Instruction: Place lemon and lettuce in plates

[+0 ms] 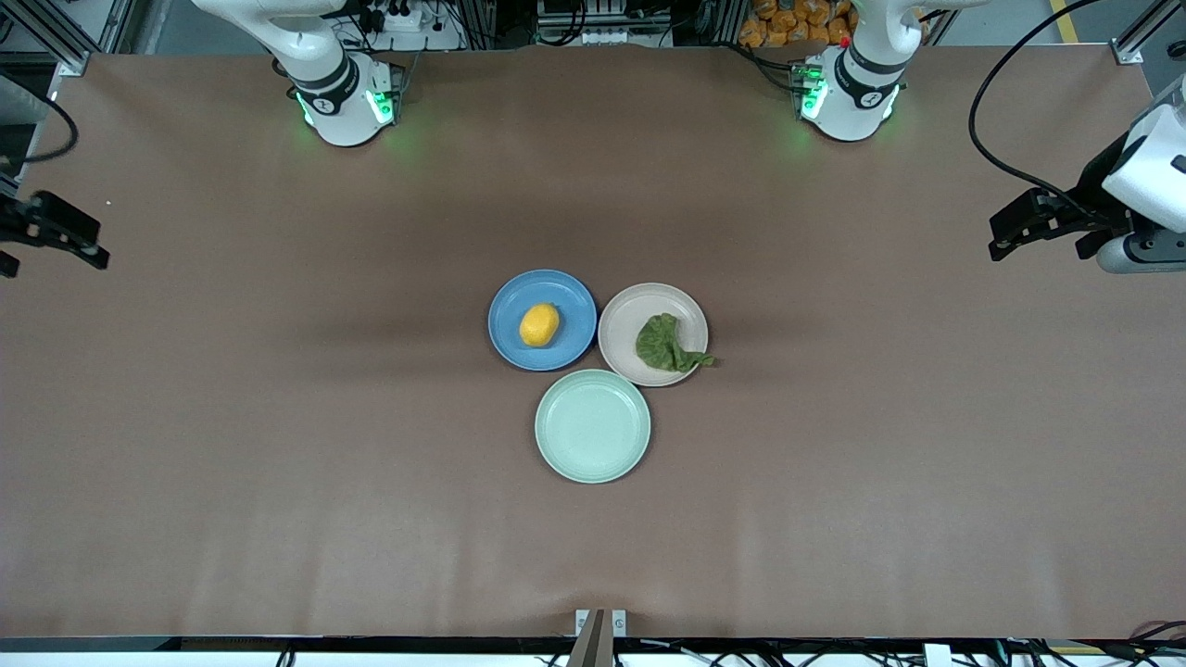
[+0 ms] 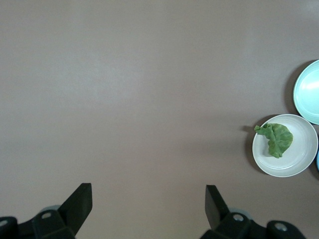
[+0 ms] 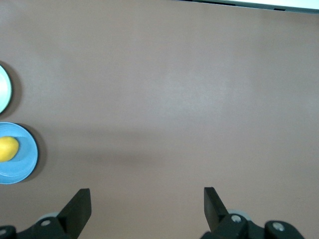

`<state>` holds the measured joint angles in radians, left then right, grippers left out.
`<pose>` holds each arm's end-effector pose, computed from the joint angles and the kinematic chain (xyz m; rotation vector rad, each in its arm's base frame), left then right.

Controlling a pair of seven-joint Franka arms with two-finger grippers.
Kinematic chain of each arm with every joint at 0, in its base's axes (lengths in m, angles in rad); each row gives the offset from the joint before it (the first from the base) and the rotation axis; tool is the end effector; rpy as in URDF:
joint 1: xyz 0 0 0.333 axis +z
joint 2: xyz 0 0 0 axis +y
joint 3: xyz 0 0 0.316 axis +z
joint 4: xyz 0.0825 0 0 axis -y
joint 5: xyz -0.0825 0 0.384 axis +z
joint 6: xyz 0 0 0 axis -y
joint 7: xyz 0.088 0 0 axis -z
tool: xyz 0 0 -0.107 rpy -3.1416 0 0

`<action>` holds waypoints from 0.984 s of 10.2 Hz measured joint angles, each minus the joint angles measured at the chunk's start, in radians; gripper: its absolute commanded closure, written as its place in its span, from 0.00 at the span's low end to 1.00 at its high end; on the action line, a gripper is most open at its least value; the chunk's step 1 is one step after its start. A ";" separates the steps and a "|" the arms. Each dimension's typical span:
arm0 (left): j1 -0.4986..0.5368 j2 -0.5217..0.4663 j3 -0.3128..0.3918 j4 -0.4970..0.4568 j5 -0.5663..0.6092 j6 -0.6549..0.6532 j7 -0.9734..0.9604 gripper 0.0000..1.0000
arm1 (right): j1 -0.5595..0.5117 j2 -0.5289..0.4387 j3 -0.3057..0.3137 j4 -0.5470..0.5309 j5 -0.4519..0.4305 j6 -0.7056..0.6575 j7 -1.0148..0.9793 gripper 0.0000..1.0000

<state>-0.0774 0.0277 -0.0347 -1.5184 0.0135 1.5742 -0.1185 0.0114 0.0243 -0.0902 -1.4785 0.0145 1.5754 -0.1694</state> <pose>0.5607 -0.0614 0.6341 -3.1320 -0.0103 -0.0460 0.5616 -0.0421 0.6550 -3.1330 -0.1429 -0.1156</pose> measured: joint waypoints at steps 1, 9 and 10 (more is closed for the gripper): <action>0.000 0.000 0.000 0.000 0.000 0.000 0.000 0.00 | -0.001 0.000 -0.003 0.014 0.008 -0.021 0.001 0.00; 0.000 0.000 0.001 0.002 0.000 -0.001 0.000 0.00 | -0.001 0.000 -0.013 0.053 0.024 -0.084 0.043 0.00; 0.001 0.000 0.003 0.004 0.000 -0.001 0.000 0.00 | -0.001 0.001 -0.014 0.054 0.024 -0.085 0.043 0.00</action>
<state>-0.0766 0.0277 -0.0316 -1.5142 0.0135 1.5731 -0.1184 0.0104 0.0249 -0.1041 -1.4247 0.0385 1.4908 -0.1267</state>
